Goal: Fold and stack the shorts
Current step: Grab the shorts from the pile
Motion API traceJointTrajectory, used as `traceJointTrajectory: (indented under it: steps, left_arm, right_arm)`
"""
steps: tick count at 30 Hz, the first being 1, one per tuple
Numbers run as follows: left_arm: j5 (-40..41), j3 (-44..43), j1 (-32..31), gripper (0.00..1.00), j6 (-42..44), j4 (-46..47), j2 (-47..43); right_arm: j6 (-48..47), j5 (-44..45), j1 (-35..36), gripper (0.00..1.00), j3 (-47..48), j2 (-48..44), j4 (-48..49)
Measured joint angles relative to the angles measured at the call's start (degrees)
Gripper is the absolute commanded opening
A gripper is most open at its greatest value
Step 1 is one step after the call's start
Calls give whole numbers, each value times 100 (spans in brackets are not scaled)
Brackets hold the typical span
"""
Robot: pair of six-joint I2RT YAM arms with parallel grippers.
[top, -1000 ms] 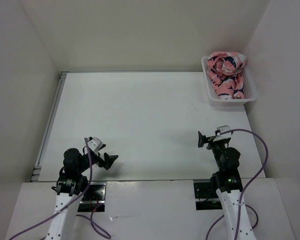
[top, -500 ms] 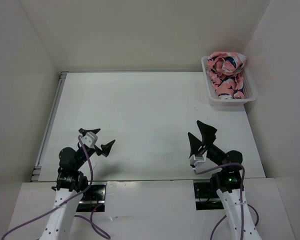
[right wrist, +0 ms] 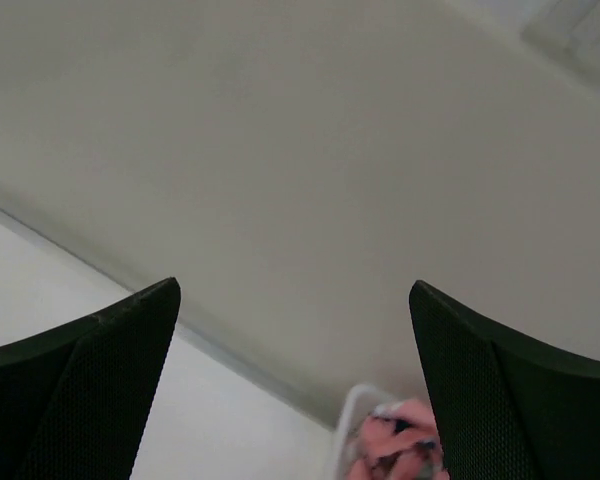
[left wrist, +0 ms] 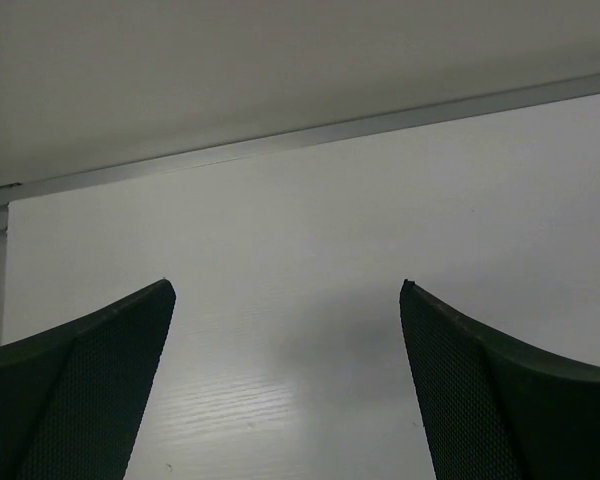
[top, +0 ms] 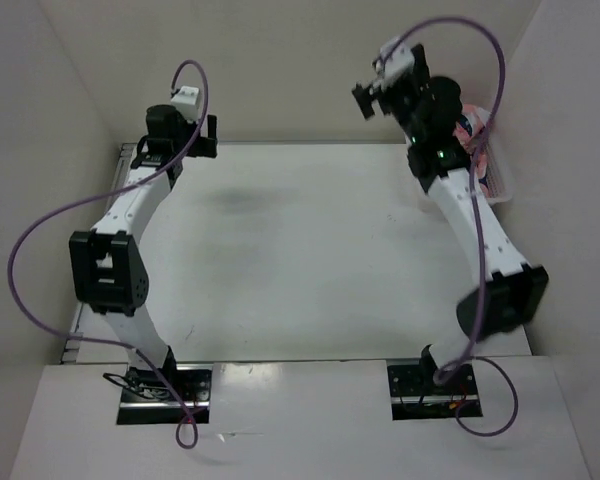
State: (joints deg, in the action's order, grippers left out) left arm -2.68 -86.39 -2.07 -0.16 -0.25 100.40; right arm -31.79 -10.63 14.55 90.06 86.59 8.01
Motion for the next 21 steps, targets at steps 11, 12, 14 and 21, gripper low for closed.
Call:
traceJointTrajectory:
  steps: [11, 12, 14, 21]
  left_arm:
    - [175, -1893, -719, 100, -2, -1823, 1458]
    - [179, -1871, -791, 100, -4, -1845, 1458]
    - [258, -1808, -942, 100, -4, -1862, 1458]
    - [1058, -1176, -1622, 100, -2, -1777, 1447]
  right_arm:
    - [3987, 2170, -931, 100, 4400, 4317, -3097]
    - [4155, 2498, -931, 100, 4478, 4500, -3202]
    - [4444, 3106, -931, 100, 4557, 4765, -3331]
    - [4942, 4227, -1228, 100, 4682, 5049, -3519]
